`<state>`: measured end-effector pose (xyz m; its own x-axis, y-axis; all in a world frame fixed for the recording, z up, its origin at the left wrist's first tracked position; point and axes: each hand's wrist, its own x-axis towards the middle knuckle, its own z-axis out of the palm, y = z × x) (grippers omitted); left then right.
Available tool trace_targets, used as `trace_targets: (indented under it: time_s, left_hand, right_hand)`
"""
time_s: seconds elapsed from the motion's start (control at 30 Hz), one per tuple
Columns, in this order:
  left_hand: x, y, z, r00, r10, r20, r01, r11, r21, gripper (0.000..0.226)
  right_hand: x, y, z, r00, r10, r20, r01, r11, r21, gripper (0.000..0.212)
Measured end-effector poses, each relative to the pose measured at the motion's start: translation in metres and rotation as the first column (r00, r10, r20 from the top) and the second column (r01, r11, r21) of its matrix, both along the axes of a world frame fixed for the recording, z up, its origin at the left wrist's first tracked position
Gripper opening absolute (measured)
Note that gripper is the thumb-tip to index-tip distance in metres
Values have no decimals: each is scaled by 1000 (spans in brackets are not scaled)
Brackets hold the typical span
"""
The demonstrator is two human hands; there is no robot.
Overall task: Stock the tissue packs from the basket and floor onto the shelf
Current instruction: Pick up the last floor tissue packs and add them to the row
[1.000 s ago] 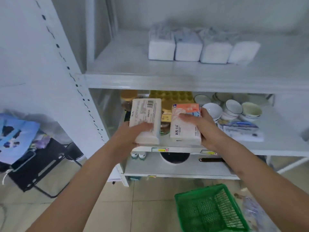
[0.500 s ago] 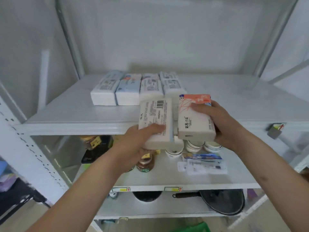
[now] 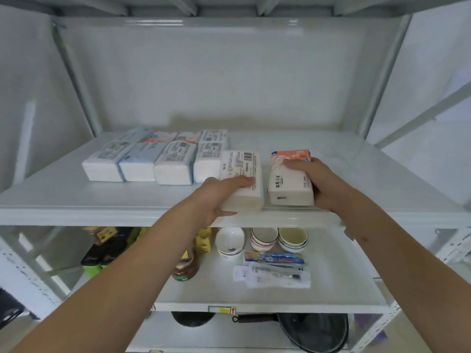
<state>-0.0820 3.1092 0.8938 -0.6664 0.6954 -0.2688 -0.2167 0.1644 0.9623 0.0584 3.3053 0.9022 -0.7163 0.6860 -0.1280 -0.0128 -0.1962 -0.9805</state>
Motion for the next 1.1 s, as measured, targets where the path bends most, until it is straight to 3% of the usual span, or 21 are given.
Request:
trace_targets:
  time_s: [0.2,0.3,0.53,0.73,0.87,0.97,1.03,1.1]
  left_hand:
    - [8,23,-7,992,-56,-112,46,994,-95,47]
    - [11,34,-4,989,-66,-134,50,992,-114,40]
    - [14,61,11,999,8,-50,-11,997,-75,39]
    - [0,51,-2,991,121,58,-125,989,81,54]
    - [-6,30,-16,948,100,-302,-122,991,-55,48]
    - [-12,18,-25,776,99,-623,-203,974,-98,69]
    - [-15,13,-28,667,100,-739,-237,968,-82,70]
    - [-17,9,-29,600,96,-794,-250,966,-72,67]
  right_hand:
    - [0,24,-7,1000,1,20,-2,1000,26,61]
    - [6,35,-10,999,-2,35,2,1000,-12,51]
    - [-3,48,-8,996,-50,77,56,995,-77,47]
    - [-33,49,-15,994,-50,99,45,998,46,55]
    - [-44,53,-19,985,-67,158,32,975,220,42]
    - [-38,53,-20,975,-21,221,-74,908,412,39]
    - [-31,54,-19,949,36,314,-202,832,517,53]
    - [-26,58,-20,907,78,415,-319,771,551,91]
